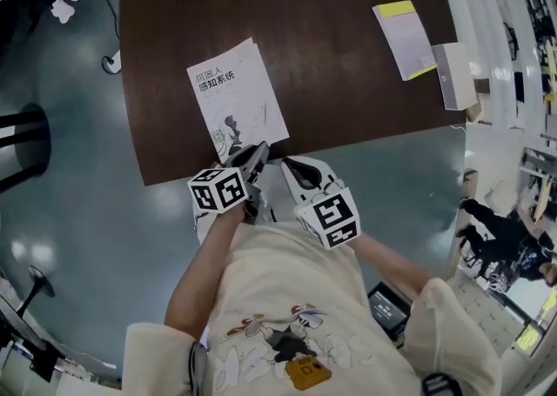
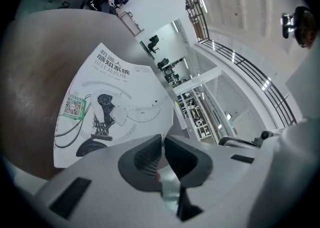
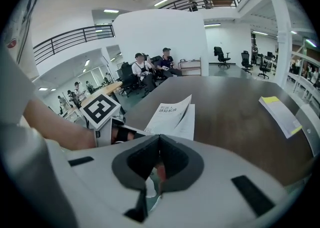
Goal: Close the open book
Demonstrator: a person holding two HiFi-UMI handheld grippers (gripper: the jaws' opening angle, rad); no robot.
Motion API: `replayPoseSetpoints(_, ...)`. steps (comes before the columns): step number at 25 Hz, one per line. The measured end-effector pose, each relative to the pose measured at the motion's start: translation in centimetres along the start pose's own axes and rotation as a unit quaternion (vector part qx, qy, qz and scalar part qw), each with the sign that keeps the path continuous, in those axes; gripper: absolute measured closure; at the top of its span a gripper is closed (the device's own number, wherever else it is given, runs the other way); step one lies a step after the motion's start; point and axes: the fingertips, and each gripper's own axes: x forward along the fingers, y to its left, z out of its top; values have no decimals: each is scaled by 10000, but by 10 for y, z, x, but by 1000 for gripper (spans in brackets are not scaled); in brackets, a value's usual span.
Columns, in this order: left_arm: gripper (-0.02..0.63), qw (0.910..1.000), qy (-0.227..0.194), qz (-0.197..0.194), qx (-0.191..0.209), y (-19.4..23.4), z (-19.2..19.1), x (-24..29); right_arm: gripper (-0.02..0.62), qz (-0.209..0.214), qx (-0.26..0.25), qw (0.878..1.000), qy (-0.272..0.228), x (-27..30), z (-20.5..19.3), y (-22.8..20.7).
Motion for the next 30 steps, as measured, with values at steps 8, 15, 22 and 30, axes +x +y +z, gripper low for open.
replayPoseSetpoints(8,567,9985,528,159,42,12,-13,23,589,-304,368,9989,25,-8,-15,-12)
replayPoseSetpoints(15,487,9959,892,119,126,11,-28,41,590,-406,439,9982,5,-13,-17,-16)
replayPoseSetpoints(22,452,9939,1089,-39,148,12,-31,45,589,-396,401,9984,-3,-14,-16,-17)
replayPoseSetpoints(30,403,9961,818,-231,245,-8,-17,35,589,-318,417,9986,-29,-16,-17,-14)
